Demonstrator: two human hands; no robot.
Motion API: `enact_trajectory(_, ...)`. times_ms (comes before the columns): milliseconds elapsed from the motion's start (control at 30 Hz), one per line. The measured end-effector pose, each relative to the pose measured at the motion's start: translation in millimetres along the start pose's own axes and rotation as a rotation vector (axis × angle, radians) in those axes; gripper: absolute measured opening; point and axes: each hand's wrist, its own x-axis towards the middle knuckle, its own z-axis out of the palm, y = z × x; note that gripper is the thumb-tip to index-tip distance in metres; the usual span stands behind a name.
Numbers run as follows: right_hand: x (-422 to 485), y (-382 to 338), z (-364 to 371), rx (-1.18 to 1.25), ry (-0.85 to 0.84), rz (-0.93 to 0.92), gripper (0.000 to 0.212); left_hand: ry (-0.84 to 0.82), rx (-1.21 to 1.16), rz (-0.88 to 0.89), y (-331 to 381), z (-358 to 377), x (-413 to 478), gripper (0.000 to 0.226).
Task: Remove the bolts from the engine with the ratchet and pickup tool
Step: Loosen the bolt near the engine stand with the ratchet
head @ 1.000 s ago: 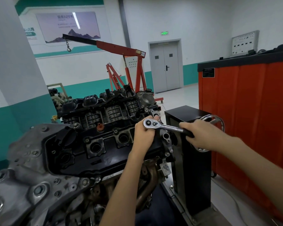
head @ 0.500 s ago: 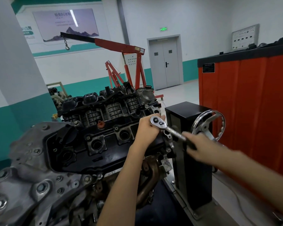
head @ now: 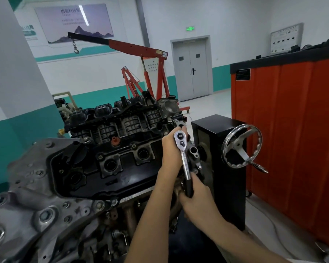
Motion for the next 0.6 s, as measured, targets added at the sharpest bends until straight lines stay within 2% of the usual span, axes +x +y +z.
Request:
enact_trajectory(133, 18, -8, -64, -0.302, -0.140, -0.129, 0.031, -0.163, 0.089, 0.002, 0, -18, 6, 0.057)
enact_trajectory(200, 42, -16, -108, -0.623, -0.244, -0.180, 0.029, -0.165, 0.127, 0.008, 1, -16, 5, 0.059)
enact_trajectory(267, 72, -32, -140, -1.053, -0.246, -0.293, 0.021, -0.146, 0.155, 0.020, 0, -12, 3, 0.059)
enact_trajectory(333, 90, -47, -150, -1.235, -0.220, -0.405, 0.016, -0.118, 0.135, 0.026, -1, -13, 2, 0.053)
enact_trajectory(400, 88, -46, -143, -1.205, -0.169, -0.389, 0.015, -0.062, 0.095, 0.021, -1, -14, 1, 0.047)
enact_trajectory(467, 65, -30, -123, -1.030, -0.091, -0.300, 0.019, 0.006, 0.052, -0.002, 1, -11, -1, 0.049)
enact_trajectory(533, 31, -13, -89, -0.662, -0.086, -0.163, 0.022, 0.046, 0.021, -0.013, 3, -5, -5, 0.050)
enact_trajectory(600, 6, -6, -46, -0.291, -0.063, -0.078, 0.015, 0.054, 0.030, 0.011, 5, 0, -6, 0.050)
